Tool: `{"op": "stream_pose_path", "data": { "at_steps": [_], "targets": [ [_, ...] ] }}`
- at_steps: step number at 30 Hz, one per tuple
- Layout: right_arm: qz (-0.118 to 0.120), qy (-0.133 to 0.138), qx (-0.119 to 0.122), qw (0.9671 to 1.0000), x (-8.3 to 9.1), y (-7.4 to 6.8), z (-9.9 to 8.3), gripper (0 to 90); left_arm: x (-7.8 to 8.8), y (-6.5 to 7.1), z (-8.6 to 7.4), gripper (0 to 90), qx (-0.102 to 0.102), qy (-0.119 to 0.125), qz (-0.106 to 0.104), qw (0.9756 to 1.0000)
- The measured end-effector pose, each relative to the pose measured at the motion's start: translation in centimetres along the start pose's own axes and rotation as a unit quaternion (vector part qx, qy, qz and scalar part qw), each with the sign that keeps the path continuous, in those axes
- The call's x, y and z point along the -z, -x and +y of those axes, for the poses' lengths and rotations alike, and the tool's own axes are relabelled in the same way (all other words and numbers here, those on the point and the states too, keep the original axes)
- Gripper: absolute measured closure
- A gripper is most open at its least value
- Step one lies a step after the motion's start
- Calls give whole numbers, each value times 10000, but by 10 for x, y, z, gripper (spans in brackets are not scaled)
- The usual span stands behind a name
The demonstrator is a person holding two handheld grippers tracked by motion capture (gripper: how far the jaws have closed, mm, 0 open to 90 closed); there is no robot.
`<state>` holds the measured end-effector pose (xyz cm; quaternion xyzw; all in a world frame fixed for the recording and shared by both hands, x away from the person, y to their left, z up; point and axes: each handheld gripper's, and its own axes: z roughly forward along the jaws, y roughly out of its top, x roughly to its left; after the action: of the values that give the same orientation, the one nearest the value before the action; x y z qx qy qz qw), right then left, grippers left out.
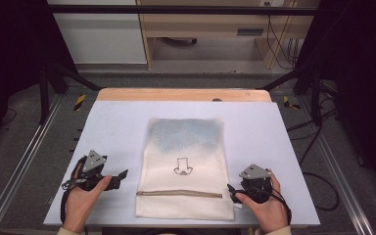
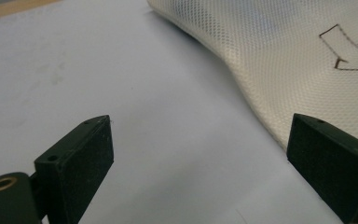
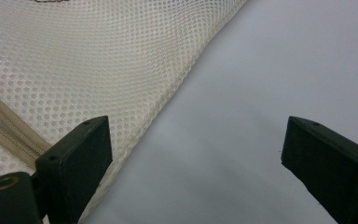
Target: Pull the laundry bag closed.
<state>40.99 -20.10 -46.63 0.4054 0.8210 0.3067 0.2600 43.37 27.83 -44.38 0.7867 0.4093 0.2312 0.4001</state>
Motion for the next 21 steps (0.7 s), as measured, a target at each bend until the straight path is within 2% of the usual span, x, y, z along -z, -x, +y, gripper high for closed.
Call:
{"op": "stream_pose_path", "data": {
  "at_steps": [1,2,4,7,10,13,15,16,18,21],
  "targets": [
    [-7,1,-12,10000,0,0,0,93,0,0,0,68,0,0,0,10000],
    [-1,18,-29,10000,0,0,0,95,3,1,0,68,63,42,-124,9999],
    [-18,54,-13,10000,1,-1,0,107,4,3,0,60,98,60,-138,9998],
    [9,36,15,10000,0,-2,1,109,9,9,0,65,4,38,-261,9997],
    [57,17,22,10000,0,-4,1,120,11,12,-1,67,5,19,-262,9997],
    [244,24,63,9997,-1,-8,4,161,15,17,-4,67,-130,48,-202,9997],
    [426,52,152,9990,-1,-15,11,186,20,18,-9,72,-183,51,-199,9996],
    [426,52,152,9990,-1,-15,11,186,20,18,-9,72,-183,51,-199,9996],
    [592,69,342,9976,-1,-22,21,199,27,16,-13,73,-210,-68,-64,9997],
    [706,33,412,9966,-2,-26,28,213,31,14,-17,74,-230,-157,43,9996]
  ]
}}
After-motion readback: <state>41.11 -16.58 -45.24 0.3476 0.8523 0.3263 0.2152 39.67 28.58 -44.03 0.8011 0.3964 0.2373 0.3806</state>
